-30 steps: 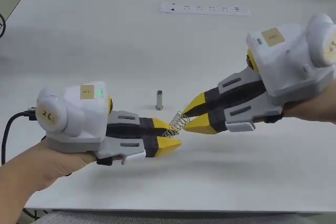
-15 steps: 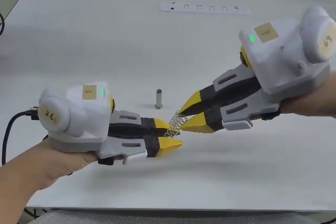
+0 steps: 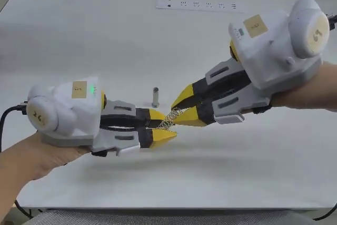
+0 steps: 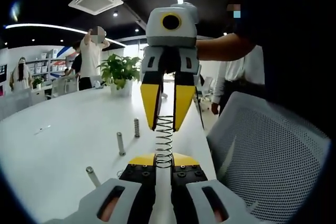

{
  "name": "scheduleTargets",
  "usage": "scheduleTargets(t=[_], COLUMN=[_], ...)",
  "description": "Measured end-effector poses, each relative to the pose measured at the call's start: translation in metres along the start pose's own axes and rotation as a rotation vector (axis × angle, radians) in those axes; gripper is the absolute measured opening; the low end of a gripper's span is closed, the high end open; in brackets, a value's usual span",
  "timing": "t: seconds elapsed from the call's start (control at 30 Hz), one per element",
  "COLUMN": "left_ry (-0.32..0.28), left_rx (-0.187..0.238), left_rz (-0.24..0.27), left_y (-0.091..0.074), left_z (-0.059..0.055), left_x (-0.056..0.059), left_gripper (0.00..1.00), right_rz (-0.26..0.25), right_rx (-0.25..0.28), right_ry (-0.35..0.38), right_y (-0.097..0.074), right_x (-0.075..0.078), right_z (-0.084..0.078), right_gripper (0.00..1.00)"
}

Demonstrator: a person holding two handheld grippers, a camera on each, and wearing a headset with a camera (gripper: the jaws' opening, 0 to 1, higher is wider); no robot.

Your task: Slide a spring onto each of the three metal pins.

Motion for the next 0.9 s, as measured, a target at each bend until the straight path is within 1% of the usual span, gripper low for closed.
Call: scheduleTargets(t=[0.07,0.2,0.23,0.33,0.37,0.43,0.57,0.6,0.73,0.87,0.9], left_ry=[-0.005,-0.009,-0.008,-0.013,-0.018,-0.021,-0.025,-0.021,-0.022,-0.02,-0.018], left_rx=[0.012,0.026,0.027,0.037,0.043,0.052,0.059,0.059,0.061,0.06,0.06], left_rz=[0.007,0.0,0.001,0.0,-0.007,-0.003,0.001,0.004,-0.002,-0.013,-0.009], left_y=[0.001,0.002,0.002,0.001,0.0,-0.001,-0.002,-0.002,-0.001,0.0,0.0], left_z=[0.002,0.004,0.004,0.005,0.007,0.008,0.01,0.01,0.011,0.011,0.012], left_x=[-0.002,-0.005,-0.005,-0.007,-0.007,-0.009,-0.011,-0.011,-0.009,-0.006,-0.006], left_gripper=[0.01,0.01,0.01,0.01,0.01,0.01,0.01,0.01,0.01,0.01,0.01], right_rz=[-0.002,-0.001,0.003,0.0,0.004,0.004,-0.002,-0.003,-0.002,0.006,0.004], right_rx=[-0.01,-0.055,-0.084,-0.129,-0.125,-0.131,-0.141,-0.134,-0.138,-0.141,-0.14], right_ry=[-0.013,-0.045,-0.053,-0.104,-0.106,-0.114,-0.13,-0.137,-0.139,-0.151,-0.149], right_y=[-0.001,-0.002,-0.002,-0.001,-0.001,-0.002,-0.002,-0.003,-0.002,-0.001,-0.001], right_x=[0.001,0.004,0.005,0.007,0.007,0.008,0.012,0.011,0.01,0.005,0.005], right_z=[0.002,0.002,0.002,0.006,0.01,0.013,0.013,0.014,0.014,0.016,0.016], right_gripper=[0.09,0.08,0.08,0.08,0.08,0.08,0.08,0.08,0.08,0.08,0.08])
Point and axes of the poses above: the centre of the closed fingertips' face, and the gripper's own axes: y roughly forward along the fingers, x roughly to its right, z roughly out of its top, the point moved 3 cm from there along -y, roughly backward along the fingers, and after that the axes turned 11 degrees about -x, right-handed, at the moved point
